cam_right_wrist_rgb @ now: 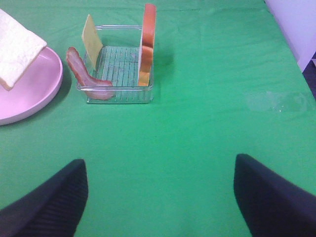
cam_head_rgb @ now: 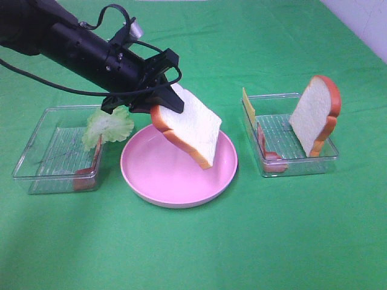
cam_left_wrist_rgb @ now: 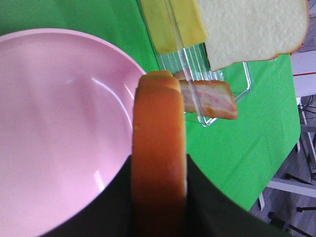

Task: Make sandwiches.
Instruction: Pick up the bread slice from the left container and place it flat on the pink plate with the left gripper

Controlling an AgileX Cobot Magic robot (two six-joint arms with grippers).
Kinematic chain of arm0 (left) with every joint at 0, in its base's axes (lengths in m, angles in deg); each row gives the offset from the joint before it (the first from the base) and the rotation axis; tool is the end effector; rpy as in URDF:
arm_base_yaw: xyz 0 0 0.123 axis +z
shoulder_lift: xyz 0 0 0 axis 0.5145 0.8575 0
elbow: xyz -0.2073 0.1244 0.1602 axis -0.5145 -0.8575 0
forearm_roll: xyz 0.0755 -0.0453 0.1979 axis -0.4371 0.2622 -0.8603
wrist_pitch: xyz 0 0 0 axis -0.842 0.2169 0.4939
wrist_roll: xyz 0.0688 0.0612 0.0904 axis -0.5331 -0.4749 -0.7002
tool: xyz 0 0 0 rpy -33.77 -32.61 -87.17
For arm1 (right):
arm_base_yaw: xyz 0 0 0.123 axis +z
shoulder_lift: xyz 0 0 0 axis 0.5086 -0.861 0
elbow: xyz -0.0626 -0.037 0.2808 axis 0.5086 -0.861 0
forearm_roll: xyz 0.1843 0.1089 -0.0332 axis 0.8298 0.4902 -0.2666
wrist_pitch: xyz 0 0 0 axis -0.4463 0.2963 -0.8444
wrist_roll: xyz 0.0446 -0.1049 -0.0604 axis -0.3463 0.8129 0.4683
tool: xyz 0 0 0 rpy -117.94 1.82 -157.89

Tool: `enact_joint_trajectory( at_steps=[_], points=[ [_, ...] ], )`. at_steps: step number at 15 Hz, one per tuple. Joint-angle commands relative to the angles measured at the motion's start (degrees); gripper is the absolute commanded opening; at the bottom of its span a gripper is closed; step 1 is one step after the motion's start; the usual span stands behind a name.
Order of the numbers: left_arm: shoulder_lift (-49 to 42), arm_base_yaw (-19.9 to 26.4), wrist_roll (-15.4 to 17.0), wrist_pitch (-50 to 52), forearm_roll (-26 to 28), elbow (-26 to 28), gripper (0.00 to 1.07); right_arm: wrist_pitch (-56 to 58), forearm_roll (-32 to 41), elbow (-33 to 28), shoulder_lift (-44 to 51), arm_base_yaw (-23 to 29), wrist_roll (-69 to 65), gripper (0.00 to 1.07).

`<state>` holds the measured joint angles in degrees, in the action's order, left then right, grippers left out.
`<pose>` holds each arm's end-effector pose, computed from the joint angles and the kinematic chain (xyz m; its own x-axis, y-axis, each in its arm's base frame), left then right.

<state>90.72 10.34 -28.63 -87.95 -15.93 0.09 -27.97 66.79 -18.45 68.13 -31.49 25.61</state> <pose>0.3636 -0.2185 0.1857 -0.9588 -0.0096 -0.2838 0.1951 0.7039 -0.6829 -0.0091 0.0112 0.2436 -0.4476 -0.0574 -0.8924 -0.0897 0.9958 -0.0191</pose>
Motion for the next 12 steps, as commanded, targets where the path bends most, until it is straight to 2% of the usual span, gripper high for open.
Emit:
enact_joint_trajectory(
  at_steps=[1, 6, 12],
  points=[
    [1.6, -0.86, 1.38, 1.83, 2.18, 0.17, 0.0, -0.46, 0.0, 0.06, 0.92, -0.34, 0.57, 0.76],
    [4.47, -1.6, 0.74, 2.01, 4.24, 0.23, 0.0, -0.46, -0.11, 0.06, 0.92, -0.34, 0.57, 0.76],
    [6.59, -1.6, 0.74, 1.72, 4.18, 0.23, 0.0, -0.46, -0.11, 0.06, 0.92, -0.34, 0.57, 0.76]
  ],
)
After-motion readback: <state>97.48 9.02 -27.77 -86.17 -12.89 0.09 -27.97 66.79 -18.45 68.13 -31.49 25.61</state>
